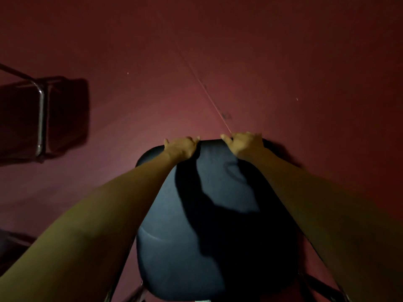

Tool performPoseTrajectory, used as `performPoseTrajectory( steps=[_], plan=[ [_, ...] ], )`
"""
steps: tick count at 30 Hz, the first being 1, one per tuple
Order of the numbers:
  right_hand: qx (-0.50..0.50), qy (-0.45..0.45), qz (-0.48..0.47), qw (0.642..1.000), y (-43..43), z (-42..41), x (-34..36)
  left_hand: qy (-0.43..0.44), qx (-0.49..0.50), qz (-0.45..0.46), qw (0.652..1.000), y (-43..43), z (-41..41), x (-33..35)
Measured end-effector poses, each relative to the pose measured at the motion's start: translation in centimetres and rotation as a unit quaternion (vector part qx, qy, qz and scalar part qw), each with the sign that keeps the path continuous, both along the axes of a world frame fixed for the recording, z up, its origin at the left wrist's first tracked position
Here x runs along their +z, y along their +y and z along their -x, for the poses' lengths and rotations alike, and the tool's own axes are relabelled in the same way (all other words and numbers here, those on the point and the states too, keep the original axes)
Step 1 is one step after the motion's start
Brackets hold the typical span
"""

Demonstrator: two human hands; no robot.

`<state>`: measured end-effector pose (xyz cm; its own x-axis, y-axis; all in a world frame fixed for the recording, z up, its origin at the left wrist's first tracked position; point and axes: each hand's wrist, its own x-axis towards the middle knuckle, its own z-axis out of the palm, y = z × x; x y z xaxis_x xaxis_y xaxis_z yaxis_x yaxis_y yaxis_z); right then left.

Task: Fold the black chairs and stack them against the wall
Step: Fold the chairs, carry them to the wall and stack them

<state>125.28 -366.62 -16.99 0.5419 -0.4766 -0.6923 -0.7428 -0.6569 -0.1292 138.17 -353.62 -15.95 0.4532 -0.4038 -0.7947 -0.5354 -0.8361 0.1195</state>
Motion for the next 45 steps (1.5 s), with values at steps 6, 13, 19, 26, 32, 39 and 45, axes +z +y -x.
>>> performPoseTrajectory(
  steps=[6, 13, 19, 26, 32, 39, 45],
  plan=[
    [0.04, 0.045, 0.02, 0.998, 0.6, 0.2, 2.0, -0.056, 0.009, 0.03, 0.998, 0.4, 1.1, 0.5],
    [-0.008, 0.013, -0.002, 1.0, 2.8, 3.3, 10.3, -0.09, -0.006, 0.034, 0.995, 2.7, 3.8, 9.1],
    [0.001, -0.018, -0.003, 1.0, 5.4, 7.1, 20.2, -0.085, -0.028, 0.037, 0.995, 5.4, 7.2, 19.1],
    [0.024, 0.021, -0.021, 0.999, 10.0, 11.9, 26.8, -0.041, 0.002, 0.056, 0.998, 9.6, 11.9, 25.1],
    [0.028, 0.057, -0.06, 0.996, 14.2, 14.9, 30.6, 0.004, -0.004, 0.064, 0.998, 13.3, 15.3, 29.2],
    [0.131, 0.132, -0.161, 0.969, 16.1, 16.1, 33.2, 0.037, -0.025, 0.062, 0.997, 16.0, 17.8, 32.5],
    [0.152, 0.125, -0.126, 0.972, 16.8, 15.2, 31.1, 0.094, -0.03, 0.028, 0.995, 16.0, 17.4, 34.9]
  ],
)
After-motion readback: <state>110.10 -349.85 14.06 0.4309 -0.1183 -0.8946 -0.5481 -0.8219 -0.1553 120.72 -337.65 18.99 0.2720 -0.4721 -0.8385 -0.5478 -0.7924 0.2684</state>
